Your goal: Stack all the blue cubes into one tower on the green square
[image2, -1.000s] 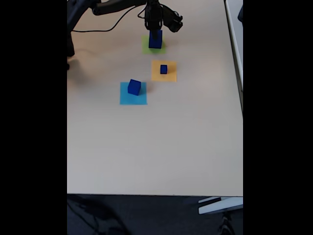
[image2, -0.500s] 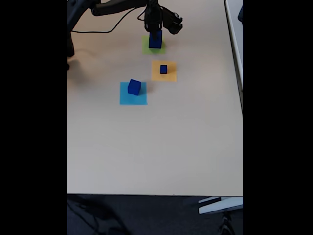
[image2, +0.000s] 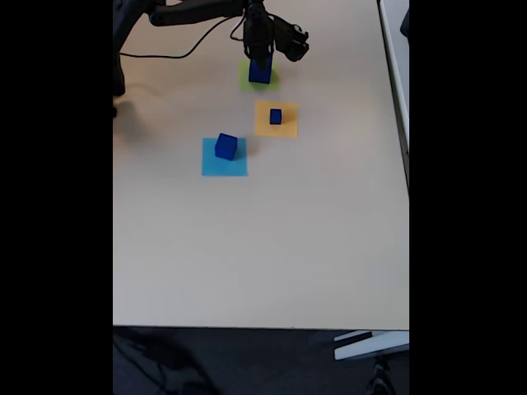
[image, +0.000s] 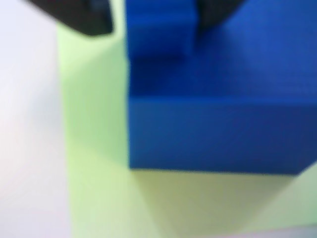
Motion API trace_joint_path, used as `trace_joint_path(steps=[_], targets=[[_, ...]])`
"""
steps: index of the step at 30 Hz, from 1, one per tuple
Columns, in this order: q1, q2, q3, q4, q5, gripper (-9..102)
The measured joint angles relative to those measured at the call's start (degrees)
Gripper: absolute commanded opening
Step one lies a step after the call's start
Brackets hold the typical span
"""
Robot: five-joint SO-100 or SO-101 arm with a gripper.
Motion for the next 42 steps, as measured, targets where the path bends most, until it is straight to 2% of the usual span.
trace_joint_path(steps=[30,42], targets=[[0.79,0.53,0.26,-1.14,-2.11,3],[3.16,1.23,0.35,-1.05,-6.50,2]])
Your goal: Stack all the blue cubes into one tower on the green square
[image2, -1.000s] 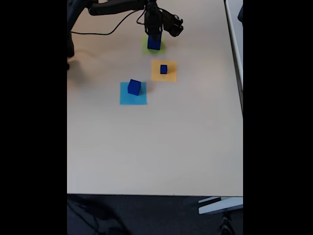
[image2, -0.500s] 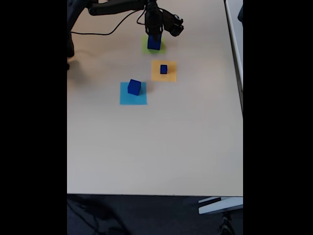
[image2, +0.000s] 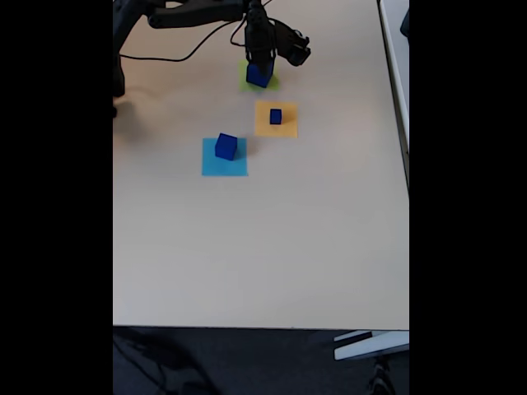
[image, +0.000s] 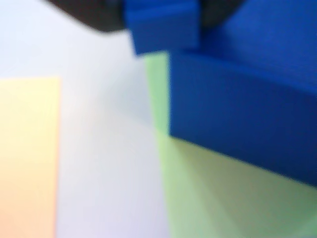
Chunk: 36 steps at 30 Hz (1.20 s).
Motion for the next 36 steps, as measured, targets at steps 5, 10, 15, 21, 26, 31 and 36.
trace_joint_path(steps=[5,10,15,21,26,31,36], targets=[[0.97,0.00,-0.09,0.00,-0.70,2],[0.97,0.00,-0.09,0.00,-0.88,2],[1.67,0.00,-0.70,0.00,-1.58,2],[4.13,0.09,-3.60,-0.26,-2.46,1],[5.89,0.09,-3.69,-3.52,-3.60,1],[7.73,0.00,-2.55,-7.91,-5.54,1],[9.58,0.00,-1.85,-10.28,-7.38,1]])
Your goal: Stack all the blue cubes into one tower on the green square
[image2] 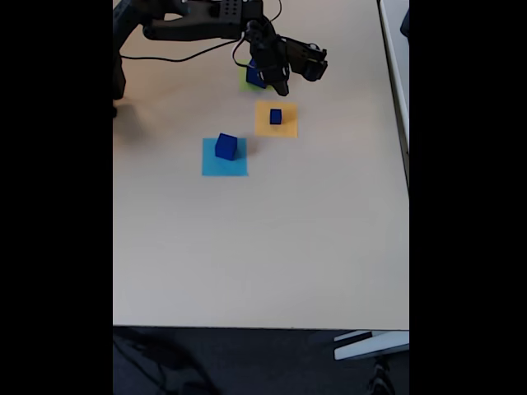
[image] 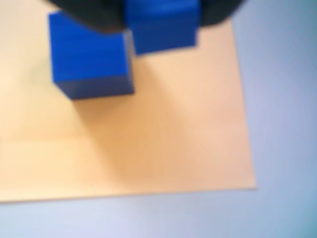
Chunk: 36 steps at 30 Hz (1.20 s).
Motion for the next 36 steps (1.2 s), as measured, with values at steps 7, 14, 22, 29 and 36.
trace_joint_path(steps=[7,14,22,29,36], targets=[[1.93,0.00,2.20,-2.46,-1.49,1],[2.72,-0.35,2.20,-2.64,-1.58,1],[2.72,-0.79,5.54,-3.25,-0.53,1],[3.16,-0.79,6.24,-3.34,0.00,2],[3.43,-1.23,6.24,-3.87,0.00,2]])
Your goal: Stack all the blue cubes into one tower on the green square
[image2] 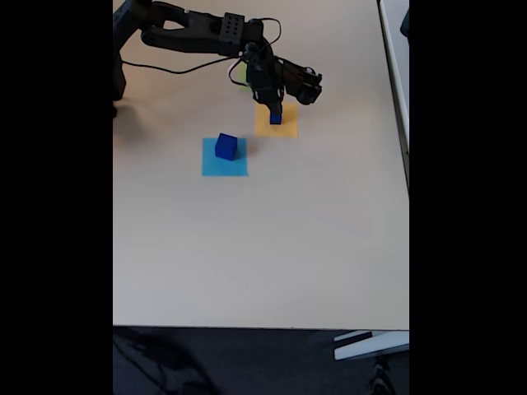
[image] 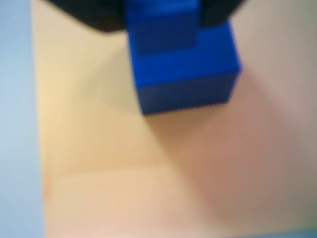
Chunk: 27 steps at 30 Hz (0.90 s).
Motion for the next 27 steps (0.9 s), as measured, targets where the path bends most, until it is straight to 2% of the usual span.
trace_joint_path(steps=[27], targets=[[-0.09,-1.58,0.44,-0.62,0.97,1]])
